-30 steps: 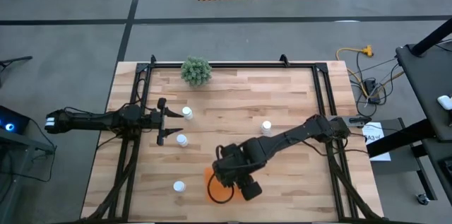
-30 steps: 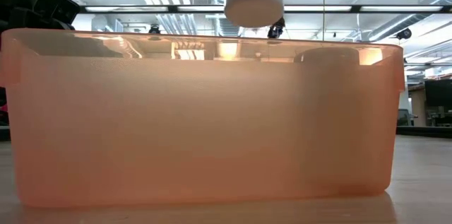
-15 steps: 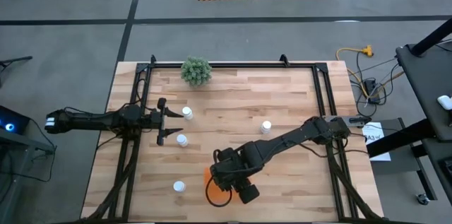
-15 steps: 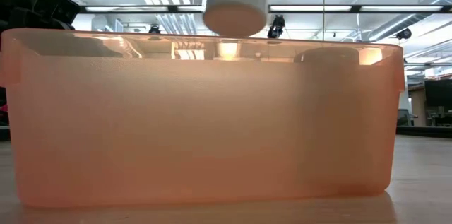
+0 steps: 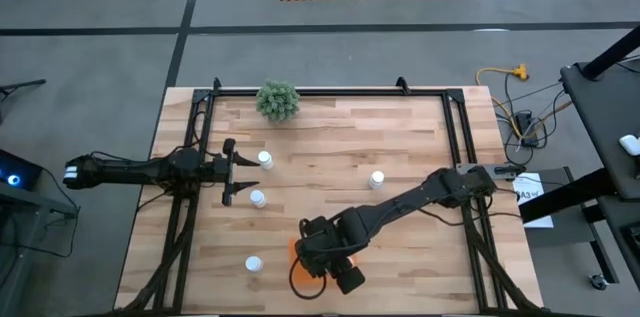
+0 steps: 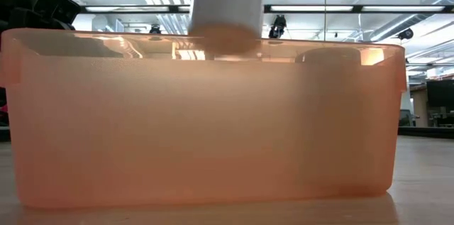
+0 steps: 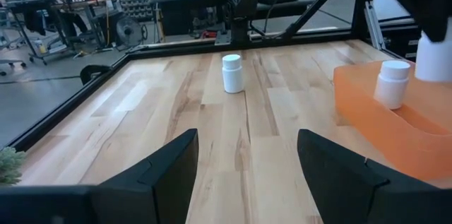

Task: Pick and place pill bottles into a basket
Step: Put the pill bottle into the bin

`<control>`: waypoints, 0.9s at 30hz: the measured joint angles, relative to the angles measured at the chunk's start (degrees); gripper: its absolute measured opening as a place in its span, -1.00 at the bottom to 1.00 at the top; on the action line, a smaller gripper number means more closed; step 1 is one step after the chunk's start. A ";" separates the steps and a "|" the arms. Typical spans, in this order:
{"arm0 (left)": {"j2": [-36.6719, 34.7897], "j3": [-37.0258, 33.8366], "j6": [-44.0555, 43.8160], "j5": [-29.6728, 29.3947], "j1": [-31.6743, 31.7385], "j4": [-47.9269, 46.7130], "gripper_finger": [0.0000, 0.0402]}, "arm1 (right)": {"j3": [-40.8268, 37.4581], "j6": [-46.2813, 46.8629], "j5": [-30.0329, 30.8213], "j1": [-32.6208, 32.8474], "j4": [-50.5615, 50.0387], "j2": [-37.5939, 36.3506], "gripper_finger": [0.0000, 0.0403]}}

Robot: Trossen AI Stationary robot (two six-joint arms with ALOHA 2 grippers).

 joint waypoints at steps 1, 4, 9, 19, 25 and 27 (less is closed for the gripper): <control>0.04 0.01 0.00 0.00 0.00 0.00 0.12 | 0.00 -0.15 0.00 0.00 0.14 0.32 -0.24; -0.03 0.00 0.00 0.00 0.00 0.02 0.12 | 0.00 -0.53 -0.02 0.00 0.09 1.50 -0.24; -0.02 0.01 0.00 0.00 0.00 0.02 0.12 | 0.00 -0.65 -1.58 0.00 0.01 3.30 -0.24; -0.06 -0.01 0.00 0.00 0.00 0.02 0.12 | -0.11 -0.62 -1.61 0.00 0.16 4.16 -0.24; -0.06 -0.01 0.00 0.00 -0.04 0.02 0.12 | -1.37 -0.63 -1.39 0.00 1.42 4.16 -0.24; -0.06 0.00 0.00 0.00 -0.04 0.02 0.12 | -2.16 -0.63 -1.31 0.00 1.93 4.19 -0.24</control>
